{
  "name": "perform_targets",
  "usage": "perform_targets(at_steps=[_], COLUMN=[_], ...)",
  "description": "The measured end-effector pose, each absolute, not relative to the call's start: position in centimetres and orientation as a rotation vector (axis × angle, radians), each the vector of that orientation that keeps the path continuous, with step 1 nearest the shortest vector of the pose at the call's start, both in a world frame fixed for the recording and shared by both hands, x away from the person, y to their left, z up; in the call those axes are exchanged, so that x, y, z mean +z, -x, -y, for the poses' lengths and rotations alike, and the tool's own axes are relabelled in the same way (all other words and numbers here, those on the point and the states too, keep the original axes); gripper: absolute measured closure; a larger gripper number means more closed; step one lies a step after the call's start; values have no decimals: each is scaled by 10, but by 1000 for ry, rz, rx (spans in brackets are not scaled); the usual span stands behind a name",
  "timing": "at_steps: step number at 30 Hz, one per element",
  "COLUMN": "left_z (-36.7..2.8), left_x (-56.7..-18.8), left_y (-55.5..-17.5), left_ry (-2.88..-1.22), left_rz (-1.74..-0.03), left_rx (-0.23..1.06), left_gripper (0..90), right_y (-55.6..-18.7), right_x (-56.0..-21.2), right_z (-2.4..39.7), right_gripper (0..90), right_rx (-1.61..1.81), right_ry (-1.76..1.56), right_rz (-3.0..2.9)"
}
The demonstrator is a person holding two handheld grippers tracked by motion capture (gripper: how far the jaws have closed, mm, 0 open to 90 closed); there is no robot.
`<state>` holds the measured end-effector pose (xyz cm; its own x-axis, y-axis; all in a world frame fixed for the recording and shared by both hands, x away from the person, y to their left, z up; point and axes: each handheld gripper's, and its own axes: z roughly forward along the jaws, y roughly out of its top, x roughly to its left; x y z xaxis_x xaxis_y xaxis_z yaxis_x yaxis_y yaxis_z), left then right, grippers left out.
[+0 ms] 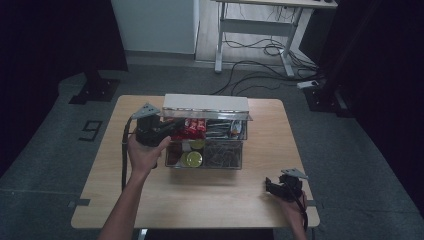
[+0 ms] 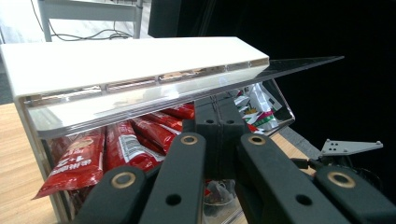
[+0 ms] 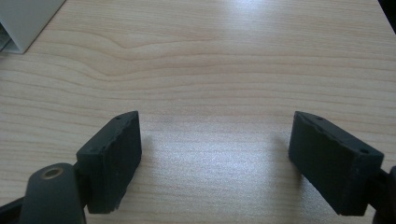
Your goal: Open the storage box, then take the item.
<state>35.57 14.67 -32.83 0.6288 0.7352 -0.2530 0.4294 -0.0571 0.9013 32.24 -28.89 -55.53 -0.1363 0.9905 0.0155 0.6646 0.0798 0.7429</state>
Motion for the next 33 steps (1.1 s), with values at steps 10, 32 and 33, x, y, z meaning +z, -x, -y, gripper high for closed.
perform_targets(at_steps=[10,32,33], left_z=[-147,-142,-142], left_x=[-329,-331,-331], left_y=[-356,-360,-360], left_ry=[-1689,-1707,-1706], left_rz=[-967,-959,-960], left_rx=[327,324,323], left_gripper=[900,900,900], right_y=[-321,-308,-308], right_x=[-555,-488,-481], right_z=[289,269,267], right_gripper=[216,378,384], right_rx=[843,1131,1144], right_ry=[-1631,-1504,-1487], right_rz=[-1848,-1809,-1810])
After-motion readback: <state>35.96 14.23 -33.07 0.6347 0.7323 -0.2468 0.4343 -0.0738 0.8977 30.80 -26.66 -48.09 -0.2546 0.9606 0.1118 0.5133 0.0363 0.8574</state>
